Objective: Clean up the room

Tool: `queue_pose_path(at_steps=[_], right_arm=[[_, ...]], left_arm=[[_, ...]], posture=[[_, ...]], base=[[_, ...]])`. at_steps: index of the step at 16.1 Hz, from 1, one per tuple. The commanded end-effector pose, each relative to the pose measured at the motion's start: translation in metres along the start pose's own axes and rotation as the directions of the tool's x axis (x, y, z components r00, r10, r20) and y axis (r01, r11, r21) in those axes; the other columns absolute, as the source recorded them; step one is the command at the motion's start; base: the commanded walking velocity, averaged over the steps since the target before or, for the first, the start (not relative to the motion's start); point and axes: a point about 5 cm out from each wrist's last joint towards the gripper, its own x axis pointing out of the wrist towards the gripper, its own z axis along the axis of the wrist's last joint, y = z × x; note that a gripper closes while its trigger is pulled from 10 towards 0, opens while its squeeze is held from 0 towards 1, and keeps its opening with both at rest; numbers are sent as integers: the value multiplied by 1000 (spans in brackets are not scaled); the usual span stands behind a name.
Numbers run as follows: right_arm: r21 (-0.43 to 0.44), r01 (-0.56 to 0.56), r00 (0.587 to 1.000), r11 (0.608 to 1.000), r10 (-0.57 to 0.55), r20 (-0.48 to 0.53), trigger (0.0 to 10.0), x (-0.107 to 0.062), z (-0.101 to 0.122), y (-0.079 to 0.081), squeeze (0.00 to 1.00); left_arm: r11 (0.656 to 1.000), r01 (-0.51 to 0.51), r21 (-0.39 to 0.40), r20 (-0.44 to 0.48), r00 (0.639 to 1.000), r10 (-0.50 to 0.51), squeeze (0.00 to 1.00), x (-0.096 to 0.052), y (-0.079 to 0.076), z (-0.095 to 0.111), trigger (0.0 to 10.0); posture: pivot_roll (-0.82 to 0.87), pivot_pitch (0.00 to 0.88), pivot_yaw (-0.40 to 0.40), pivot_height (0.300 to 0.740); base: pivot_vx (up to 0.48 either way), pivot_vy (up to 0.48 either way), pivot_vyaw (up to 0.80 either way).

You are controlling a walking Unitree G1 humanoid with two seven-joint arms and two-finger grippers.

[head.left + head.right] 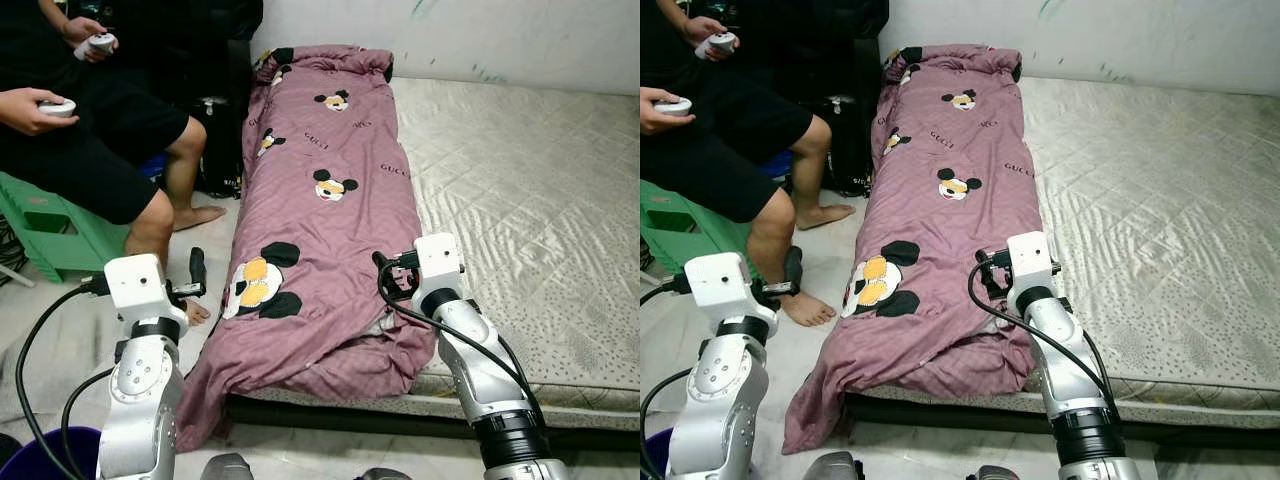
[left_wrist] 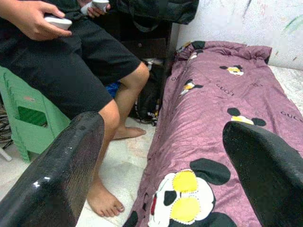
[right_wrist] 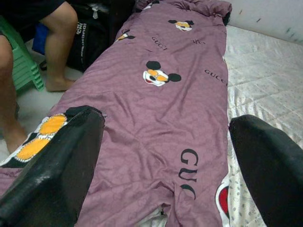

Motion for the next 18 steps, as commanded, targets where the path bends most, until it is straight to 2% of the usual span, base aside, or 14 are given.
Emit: queue_pose_path(at_steps=[1,8,18], right_arm=[[5,2,1000,1000,-2,3,10000,-1,2,-2,0],[6,-1,1000,1000,1,11,10000,4,4,-2,0],[-15,-33,999,999,34,15,10000,8,6,2,0]], left_arm=[[1000,3,2,2,1000,-3,0,3,0,3,10000],[1000,-13,20,25,1000,12,0,11,1,7,10000],[1000,11,-1,46,999,-11,0,9,0,10,10000]], posture=[[-45,0,-20,670],[-45,0,-23,586],[-39,0,-28,586]], base=[[0,0,0],[0,0,0],[0,0,0]])
